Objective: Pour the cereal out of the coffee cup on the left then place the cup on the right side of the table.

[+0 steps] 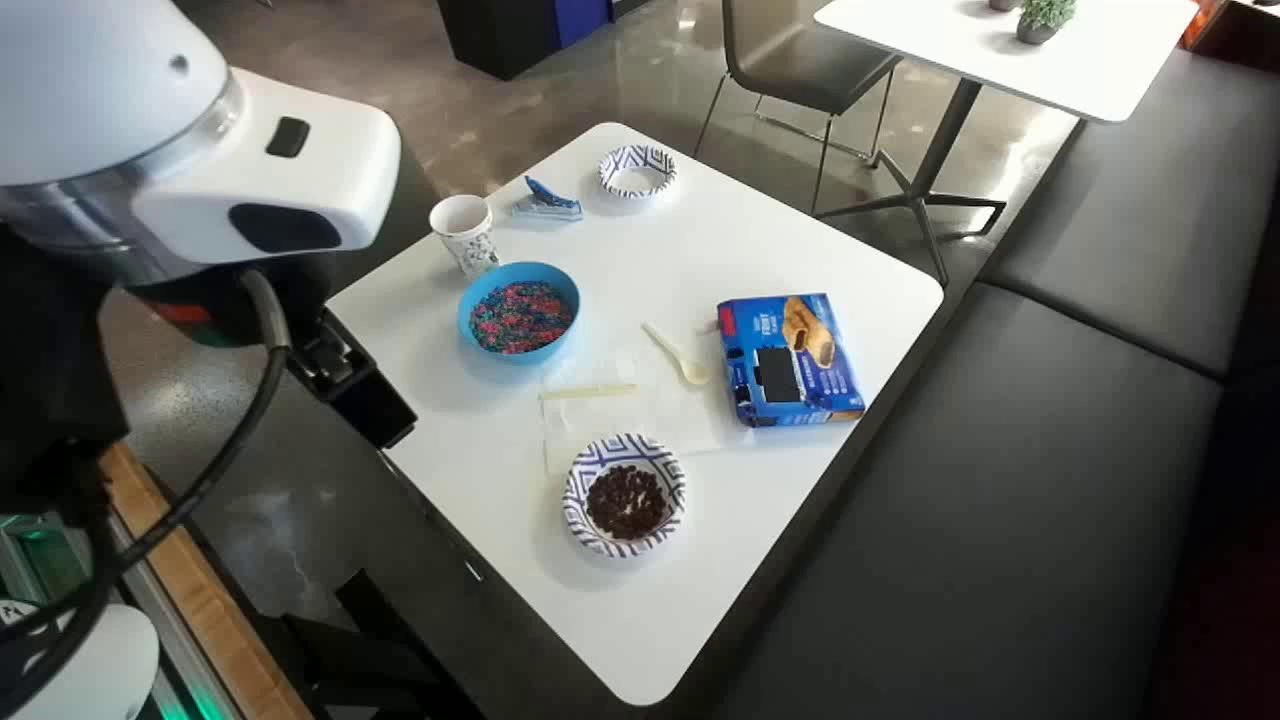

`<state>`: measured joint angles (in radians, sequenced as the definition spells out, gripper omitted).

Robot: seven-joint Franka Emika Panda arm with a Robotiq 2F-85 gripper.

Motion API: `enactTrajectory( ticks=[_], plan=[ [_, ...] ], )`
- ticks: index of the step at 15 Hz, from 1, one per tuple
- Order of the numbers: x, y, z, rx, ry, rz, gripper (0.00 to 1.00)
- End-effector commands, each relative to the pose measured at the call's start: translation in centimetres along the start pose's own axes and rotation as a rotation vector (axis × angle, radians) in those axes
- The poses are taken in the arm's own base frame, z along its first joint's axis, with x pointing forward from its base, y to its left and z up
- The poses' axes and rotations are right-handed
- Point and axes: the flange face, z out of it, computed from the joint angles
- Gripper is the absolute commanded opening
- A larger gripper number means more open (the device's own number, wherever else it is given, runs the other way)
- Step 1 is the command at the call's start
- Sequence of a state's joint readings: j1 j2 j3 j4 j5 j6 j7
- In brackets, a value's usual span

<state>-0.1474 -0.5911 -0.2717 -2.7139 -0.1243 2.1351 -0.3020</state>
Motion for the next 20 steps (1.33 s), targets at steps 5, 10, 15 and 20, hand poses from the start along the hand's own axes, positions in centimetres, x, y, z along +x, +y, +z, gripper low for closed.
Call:
enactTrajectory(
  ticks=[5,10,15,20],
  plan=[
    [0.0,0.0,0.0,0.0,-0.001,0.0,1.0],
    [1.6,-2.3,0.0,0.003,0.008,-0.053,1.0],
    [7.7,-10.4,0.9,-0.006,0.056,-0.189,1.0],
    [14.7,-16.9,4.8,-0.062,0.099,-0.24,1.0]
  ],
)
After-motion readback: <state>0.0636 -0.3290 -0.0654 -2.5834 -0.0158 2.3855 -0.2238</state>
